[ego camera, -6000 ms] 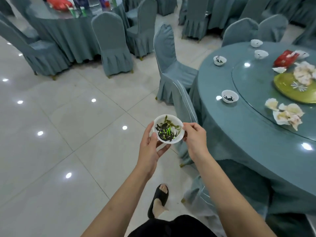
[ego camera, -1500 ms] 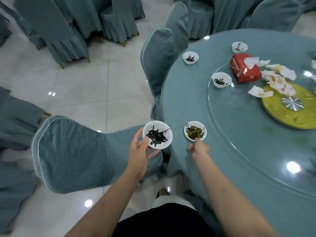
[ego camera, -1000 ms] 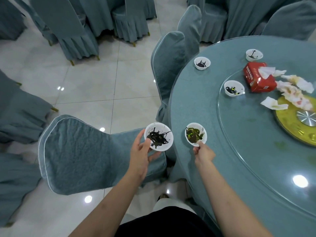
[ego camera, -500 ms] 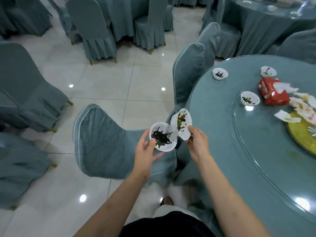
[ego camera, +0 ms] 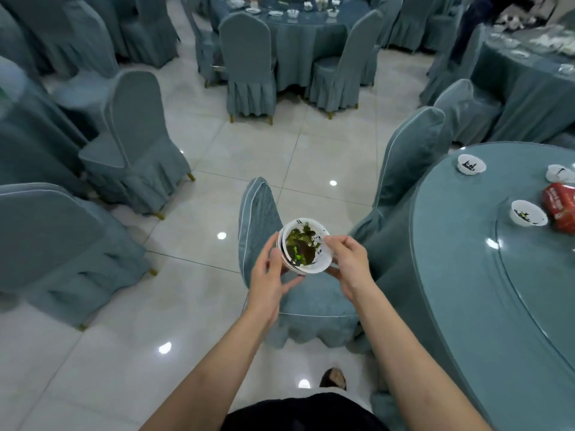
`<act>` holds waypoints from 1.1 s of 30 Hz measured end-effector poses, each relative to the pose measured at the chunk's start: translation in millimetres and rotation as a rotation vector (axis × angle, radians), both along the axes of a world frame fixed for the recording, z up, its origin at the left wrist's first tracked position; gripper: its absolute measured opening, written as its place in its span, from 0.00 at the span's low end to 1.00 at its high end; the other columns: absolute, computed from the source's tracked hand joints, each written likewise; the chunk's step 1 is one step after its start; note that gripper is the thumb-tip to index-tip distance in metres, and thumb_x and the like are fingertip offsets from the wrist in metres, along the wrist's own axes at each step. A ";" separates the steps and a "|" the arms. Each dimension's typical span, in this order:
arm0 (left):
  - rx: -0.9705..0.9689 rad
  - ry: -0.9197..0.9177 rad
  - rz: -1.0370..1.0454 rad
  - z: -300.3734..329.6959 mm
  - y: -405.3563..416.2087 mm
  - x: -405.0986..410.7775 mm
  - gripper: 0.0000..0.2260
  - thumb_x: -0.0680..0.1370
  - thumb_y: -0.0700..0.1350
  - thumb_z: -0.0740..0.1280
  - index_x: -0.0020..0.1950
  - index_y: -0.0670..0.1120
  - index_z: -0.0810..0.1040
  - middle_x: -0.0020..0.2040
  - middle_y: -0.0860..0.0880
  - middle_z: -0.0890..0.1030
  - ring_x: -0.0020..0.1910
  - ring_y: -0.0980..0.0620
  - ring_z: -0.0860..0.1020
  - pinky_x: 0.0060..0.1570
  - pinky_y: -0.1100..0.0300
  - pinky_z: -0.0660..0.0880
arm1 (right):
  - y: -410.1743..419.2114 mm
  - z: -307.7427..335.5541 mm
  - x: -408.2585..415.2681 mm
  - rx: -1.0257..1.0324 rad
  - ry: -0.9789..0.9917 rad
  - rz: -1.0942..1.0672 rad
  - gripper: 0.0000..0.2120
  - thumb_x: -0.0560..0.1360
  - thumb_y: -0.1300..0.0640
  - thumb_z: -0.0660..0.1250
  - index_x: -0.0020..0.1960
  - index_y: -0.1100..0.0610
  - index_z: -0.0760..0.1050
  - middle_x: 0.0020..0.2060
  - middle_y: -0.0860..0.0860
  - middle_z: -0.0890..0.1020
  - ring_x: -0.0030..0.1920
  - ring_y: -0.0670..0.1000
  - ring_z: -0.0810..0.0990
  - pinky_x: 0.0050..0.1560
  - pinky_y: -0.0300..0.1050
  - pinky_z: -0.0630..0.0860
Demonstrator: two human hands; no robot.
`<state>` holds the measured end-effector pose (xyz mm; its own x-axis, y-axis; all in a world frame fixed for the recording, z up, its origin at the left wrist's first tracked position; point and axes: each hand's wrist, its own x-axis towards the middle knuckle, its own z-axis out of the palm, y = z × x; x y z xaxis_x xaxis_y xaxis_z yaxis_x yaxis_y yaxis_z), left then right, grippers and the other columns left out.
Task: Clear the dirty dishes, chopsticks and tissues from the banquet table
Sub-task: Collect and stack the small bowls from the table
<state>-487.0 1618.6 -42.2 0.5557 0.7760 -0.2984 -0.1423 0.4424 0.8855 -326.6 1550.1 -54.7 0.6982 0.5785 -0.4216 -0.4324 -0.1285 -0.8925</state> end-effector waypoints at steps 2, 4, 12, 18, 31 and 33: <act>0.003 -0.002 0.027 -1.1 13.0 -26.3 0.17 0.85 0.50 0.61 0.74 0.55 0.73 0.66 0.50 0.80 0.64 0.50 0.81 0.54 0.46 0.83 | 17.3 -1.6 -25.1 0.004 -0.002 0.023 0.05 0.78 0.57 0.72 0.46 0.56 0.77 0.44 0.57 0.84 0.45 0.55 0.83 0.41 0.49 0.81; 0.010 -0.004 0.048 -2.5 23.9 -46.5 0.17 0.84 0.49 0.64 0.74 0.55 0.74 0.66 0.50 0.80 0.64 0.50 0.80 0.55 0.43 0.83 | 32.2 -2.0 -45.5 0.008 -0.008 0.048 0.03 0.78 0.58 0.72 0.49 0.56 0.78 0.45 0.57 0.84 0.45 0.55 0.83 0.40 0.49 0.81; 0.008 -0.015 0.109 -6.5 78.0 -91.5 0.17 0.85 0.48 0.63 0.74 0.56 0.73 0.68 0.49 0.79 0.64 0.49 0.81 0.56 0.42 0.82 | 97.8 4.5 -86.5 -0.020 -0.075 0.139 0.09 0.77 0.62 0.71 0.57 0.56 0.81 0.51 0.55 0.86 0.46 0.52 0.85 0.45 0.53 0.84; 0.059 0.025 0.158 -6.3 148.5 -110.6 0.18 0.85 0.48 0.62 0.75 0.58 0.72 0.68 0.51 0.78 0.65 0.50 0.80 0.56 0.47 0.82 | 180.3 3.5 -106.3 0.011 -0.041 0.202 0.10 0.78 0.62 0.70 0.59 0.56 0.82 0.51 0.56 0.86 0.42 0.50 0.85 0.39 0.46 0.81; 0.185 0.116 0.256 19.5 396.8 -105.0 0.18 0.87 0.48 0.58 0.77 0.58 0.69 0.69 0.52 0.77 0.64 0.53 0.81 0.56 0.51 0.82 | 453.0 12.9 -97.8 0.147 0.045 0.313 0.07 0.77 0.63 0.71 0.54 0.56 0.85 0.48 0.55 0.87 0.46 0.55 0.85 0.42 0.49 0.82; 0.178 0.113 0.262 19.5 427.1 -93.3 0.18 0.87 0.48 0.58 0.78 0.59 0.68 0.69 0.52 0.77 0.64 0.52 0.81 0.55 0.51 0.82 | 484.1 14.5 -85.1 0.140 0.022 0.308 0.07 0.78 0.62 0.71 0.53 0.56 0.85 0.49 0.55 0.87 0.48 0.57 0.86 0.43 0.50 0.82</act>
